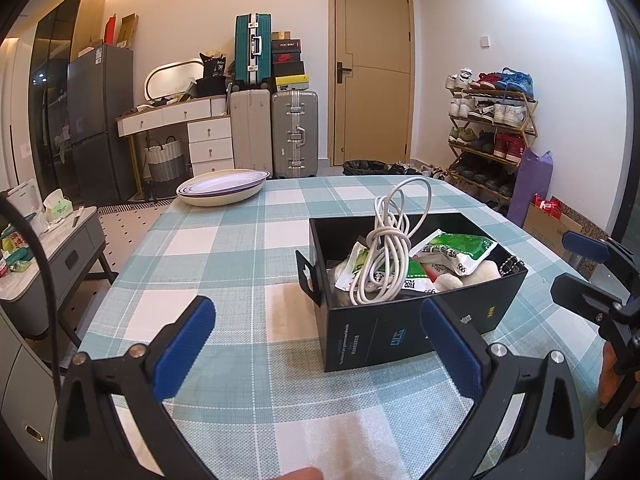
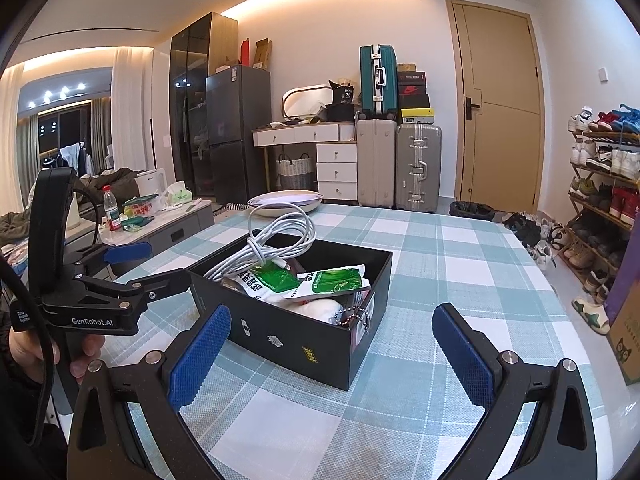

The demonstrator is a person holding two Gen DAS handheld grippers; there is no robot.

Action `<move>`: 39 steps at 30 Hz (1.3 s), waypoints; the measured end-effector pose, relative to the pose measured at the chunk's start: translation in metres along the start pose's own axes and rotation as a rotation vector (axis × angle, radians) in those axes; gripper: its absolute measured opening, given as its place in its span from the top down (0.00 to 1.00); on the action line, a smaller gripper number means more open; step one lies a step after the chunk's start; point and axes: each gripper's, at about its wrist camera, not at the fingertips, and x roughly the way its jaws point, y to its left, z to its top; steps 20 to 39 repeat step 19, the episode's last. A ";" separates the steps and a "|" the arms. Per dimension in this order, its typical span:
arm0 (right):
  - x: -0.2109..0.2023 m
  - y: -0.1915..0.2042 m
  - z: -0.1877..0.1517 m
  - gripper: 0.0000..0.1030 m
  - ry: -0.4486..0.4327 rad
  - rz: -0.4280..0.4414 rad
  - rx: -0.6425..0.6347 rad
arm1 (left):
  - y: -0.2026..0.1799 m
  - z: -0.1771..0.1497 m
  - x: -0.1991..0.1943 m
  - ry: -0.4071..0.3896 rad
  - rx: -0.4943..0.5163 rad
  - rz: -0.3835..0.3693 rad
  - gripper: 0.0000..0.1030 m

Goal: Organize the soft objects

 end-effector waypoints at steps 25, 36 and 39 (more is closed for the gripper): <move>-0.001 -0.001 0.000 0.00 0.000 -0.002 0.001 | -0.002 0.001 -0.002 -0.008 0.004 -0.007 0.00; -0.001 -0.001 0.000 0.00 0.000 -0.002 0.001 | -0.002 0.001 -0.002 -0.008 0.004 -0.007 0.00; -0.001 -0.001 0.000 0.00 0.000 -0.002 0.001 | -0.002 0.001 -0.002 -0.008 0.004 -0.007 0.00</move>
